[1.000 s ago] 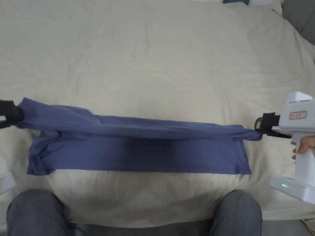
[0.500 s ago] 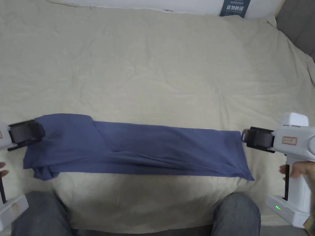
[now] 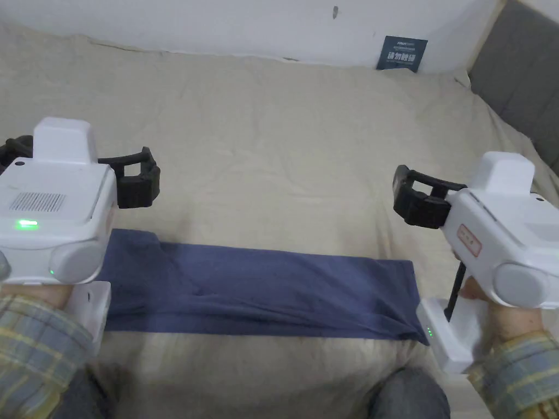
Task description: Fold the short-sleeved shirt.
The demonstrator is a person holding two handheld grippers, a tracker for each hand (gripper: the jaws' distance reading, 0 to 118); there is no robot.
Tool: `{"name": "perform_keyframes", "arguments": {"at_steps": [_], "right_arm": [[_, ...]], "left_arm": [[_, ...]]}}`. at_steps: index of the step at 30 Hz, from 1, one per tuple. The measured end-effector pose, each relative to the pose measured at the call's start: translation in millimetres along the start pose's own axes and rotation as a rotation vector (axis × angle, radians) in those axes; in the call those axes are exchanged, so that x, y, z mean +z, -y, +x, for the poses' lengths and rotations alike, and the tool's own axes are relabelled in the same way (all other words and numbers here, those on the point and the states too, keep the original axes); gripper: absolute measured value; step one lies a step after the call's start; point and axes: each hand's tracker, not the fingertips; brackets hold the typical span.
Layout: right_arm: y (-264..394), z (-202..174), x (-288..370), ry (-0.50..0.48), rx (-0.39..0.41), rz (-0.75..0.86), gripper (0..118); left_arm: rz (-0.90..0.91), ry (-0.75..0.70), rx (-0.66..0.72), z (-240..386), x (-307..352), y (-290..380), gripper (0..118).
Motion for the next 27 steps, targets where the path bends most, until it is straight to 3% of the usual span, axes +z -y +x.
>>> {"name": "perform_keyframes", "arguments": {"at_steps": [3,6,7,9,11,12,14,23,27], "right_arm": [[1.2,-12.6,5.4,0.019,-0.014,0.012,118],[1.1,-18.1,8.0,0.024,-0.035,0.013,116],[2.2,-19.7,6.8,0.009,-0.045,0.014,106],[2.0,-23.4,8.9,-0.003,-0.051,0.018,62],[0.3,-30.6,11.0,-0.005,-0.039,0.019,9],[0.1,-32.6,11.2,-0.002,-0.035,0.014,7],[0.4,-32.8,12.6,-0.01,-0.04,0.015,2],[0.7,-46.5,7.6,-0.037,-0.03,-0.047,1],[-0.4,-47.3,3.6,-0.044,-0.015,-0.063,1]], "left_arm": [[0.028,0.036,-0.028,9.4,3.1,1.3,106],[0.027,0.058,-0.039,15.2,0.5,5.7,73],[0.019,0.072,-0.024,16.0,0.2,6.4,57],[0.003,0.087,-0.001,18.8,-1.0,9.2,33],[-0.003,0.09,-0.004,20.7,-1.8,11.3,10],[-0.005,0.09,-0.009,23.7,0.7,11.7,4],[-0.005,0.098,-0.007,23.8,1.6,12.5,0],[-0.061,0.106,-0.026,22.4,0.7,8.3,0],[-0.232,0.195,0.158,-11.8,-20.8,-3.5,2]]}}
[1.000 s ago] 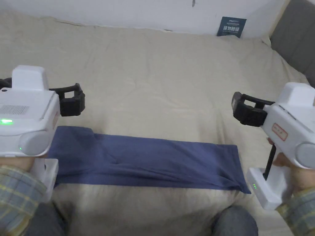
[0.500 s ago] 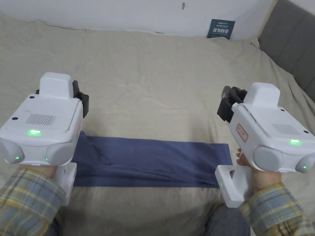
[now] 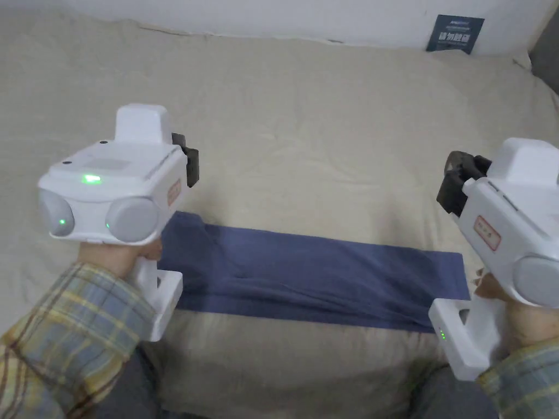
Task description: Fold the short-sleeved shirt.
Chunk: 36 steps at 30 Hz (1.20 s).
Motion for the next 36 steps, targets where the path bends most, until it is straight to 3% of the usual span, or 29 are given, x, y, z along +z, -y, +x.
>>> {"name": "perform_keyframes", "arguments": {"at_steps": [2,3,4,6,7,14,17,18,19,23,27,33,34,35,36], "right_arm": [[-0.2,1.1,-2.8,-0.003,0.0,-0.006,1],[0.0,1.3,-4.5,-0.002,0.0,-0.014,1],[0.1,1.3,-6.1,0.001,0.001,-0.019,1],[1.7,1.3,-10.2,0.005,0.007,-0.031,1],[2.8,1.1,-13.1,0.009,0.01,-0.041,1],[7.8,-3.0,-29.3,0.047,-0.001,-0.1,1],[10.2,-5.3,-37.9,0.062,-0.004,-0.124,1],[11.3,-7.0,-41.1,0.065,-0.002,-0.131,1],[12.3,-8.7,-43.9,0.066,-0.001,-0.139,1],[14.4,-12.4,-49.8,0.065,-0.005,-0.158,1],[13.6,-13.7,-48.8,0.071,-0.009,-0.166,1],[14.3,-2.7,-44.8,0.089,-0.011,-0.171,1],[14.3,-2.1,-44.6,0.092,-0.013,-0.171,1],[14.4,-1.8,-44.5,0.093,-0.015,-0.174,1],[15.1,0.6,-44.4,0.093,-0.017,-0.175,1]], "left_arm": [[-0.129,0.087,0.143,-28.8,-7.2,-10.2,26],[-0.163,0.139,0.224,-48.1,-12.3,-10.8,43],[-0.195,0.168,0.275,-65.8,-17.1,-9.3,72],[-0.237,0.166,0.299,-96.2,-27.3,-3.2,107],[-0.267,0.182,0.313,-112.6,-31.8,1.5,118],[-0.442,0.306,0.61,-226.5,-62.5,67.5,118],[-0.479,0.307,0.709,-224.9,-52.6,99.8,118],[-0.512,0.305,0.739,-192.1,-33.8,101.0,118],[-0.542,0.303,0.753,-226.7,-56.2,118.8,118],[-0.583,0.331,0.768,-211.5,-64.8,143.4,118],[-0.527,0.439,0.837,-199.8,-75.8,144.2,118],[-0.552,0.447,0.867,-191.2,-90.4,134.7,118],[-0.555,0.438,0.861,-200.0,-94.4,133.3,101],[-0.553,0.415,0.839,-190.9,-87.8,130.4,73],[-0.569,0.352,0.791,-187.1,-89.2,127.4,29]]}}
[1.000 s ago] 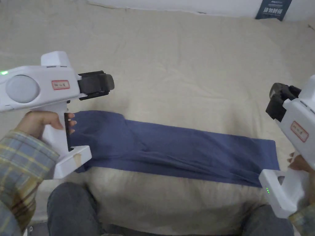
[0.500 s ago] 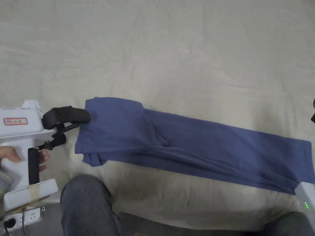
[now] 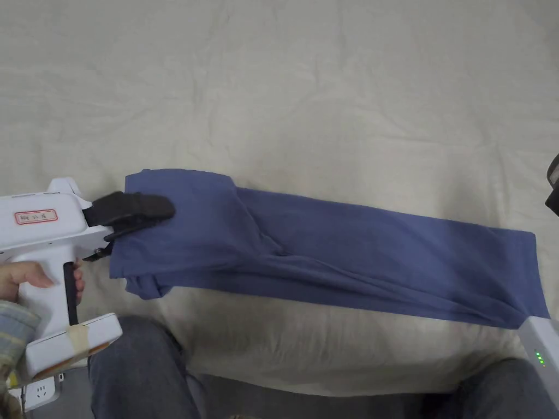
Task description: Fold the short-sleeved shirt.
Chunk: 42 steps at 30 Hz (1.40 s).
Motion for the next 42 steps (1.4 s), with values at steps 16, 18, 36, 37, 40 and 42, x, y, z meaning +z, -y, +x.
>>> {"name": "perform_keyframes", "arguments": {"at_steps": [16,18,36,37,40,42], "right_arm": [[-3.4,23.4,15.3,-0.017,0.006,0.043,1],[-3.3,29.5,20.3,-0.018,-0.002,0.051,1],[8.5,89.3,45.5,0.074,-0.063,0.073,1],[9.2,90.7,45.9,0.076,-0.065,0.071,1],[9.8,91.8,47.3,0.077,-0.064,0.069,1],[9.5,91.1,47.4,0.073,-0.057,0.071,1]], "left_arm": [[0.058,-0.287,-0.387,185.1,23.6,34.2,10],[0.054,-0.275,-0.474,210.3,11.6,45.3,10],[-0.284,-0.283,-0.645,270.1,-207.5,178.6,83],[-0.303,-0.249,-0.614,276.0,-204.5,182.6,86],[-0.262,-0.176,-0.588,289.7,-185.1,171.9,73],[-0.161,-0.148,-0.635,301.9,-165.9,160.6,59]]}}
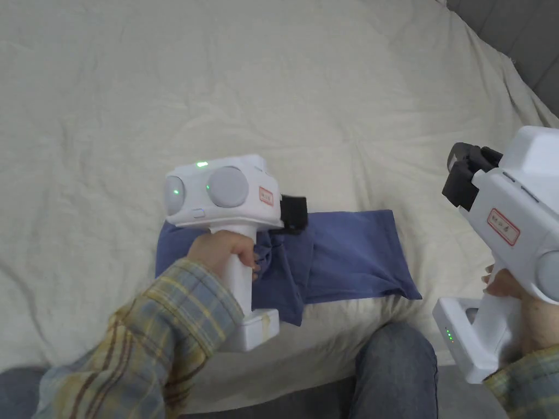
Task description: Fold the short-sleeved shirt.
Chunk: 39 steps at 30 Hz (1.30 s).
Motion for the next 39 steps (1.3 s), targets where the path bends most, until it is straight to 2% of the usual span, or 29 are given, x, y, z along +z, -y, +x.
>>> {"name": "perform_keyframes", "arguments": {"at_steps": [1,4,5,10,13,18,24,27,28,29,31,33,34,37,38,39], "right_arm": [[-0.3,-0.3,-0.3,-0.005,0.001,0.001,1],[-1.3,-5.5,-0.4,-0.022,-0.001,0.006,1],[-1.3,-6.8,-0.3,-0.028,0.0,0.008,1],[-0.3,-14.9,-0.8,-0.058,0.007,0.006,1],[1.4,-15.4,0.2,-0.063,0.017,0.003,1],[6.7,-9.8,2.2,-0.044,0.027,-0.013,1],[10.8,-4.3,4.6,-0.024,0.017,-0.032,1],[10.2,-4.8,4.5,-0.026,0.018,-0.034,1],[9.4,-5.6,4.8,-0.028,0.018,-0.031,1],[8.4,-6.3,4.8,-0.031,0.017,-0.029,1],[5.3,-9.3,4.6,-0.041,0.019,-0.023,1],[2.8,-12.1,4.1,-0.051,0.025,-0.018,1],[1.7,-13.1,3.4,-0.056,0.026,-0.015,1],[-1.3,-16.7,2.3,-0.068,0.024,-0.005,1],[-2.1,-17.5,2.2,-0.069,0.023,0.0,1],[-2.7,-18.2,2.3,-0.071,0.02,0.011,1]], "left_arm": [[0.062,-0.034,-0.038,-0.5,15.2,-4.5,59],[0.192,-0.144,-0.114,-4.5,47.5,-4.6,8],[0.21,-0.17,-0.124,-8.8,53.2,0.0,2],[0.159,-0.241,-0.128,-29.2,33.7,44.7,1],[0.06,-0.188,-0.094,-24.3,9.8,76.1,1],[-0.013,-0.169,-0.166,-5.3,-31.2,109.6,1],[-0.015,-0.204,-0.176,6.2,-47.6,106.9,1],[0.017,-0.116,-0.133,3.4,-25.9,86.4,2],[0.071,-0.09,-0.116,1.1,-13.0,77.0,7],[0.113,-0.067,-0.106,-1.4,-2.9,68.5,16],[0.182,-0.021,-0.076,-11.3,26.6,47.4,20],[0.206,0.024,-0.026,-29.3,47.4,27.2,46],[0.224,0.045,0.002,-40.0,57.4,18.2,66],[0.247,0.069,0.033,-74.3,79.0,2.9,112],[0.246,0.068,0.042,-85.9,82.7,1.0,118],[0.24,0.07,0.059,-102.7,82.6,-1.8,118]]}}
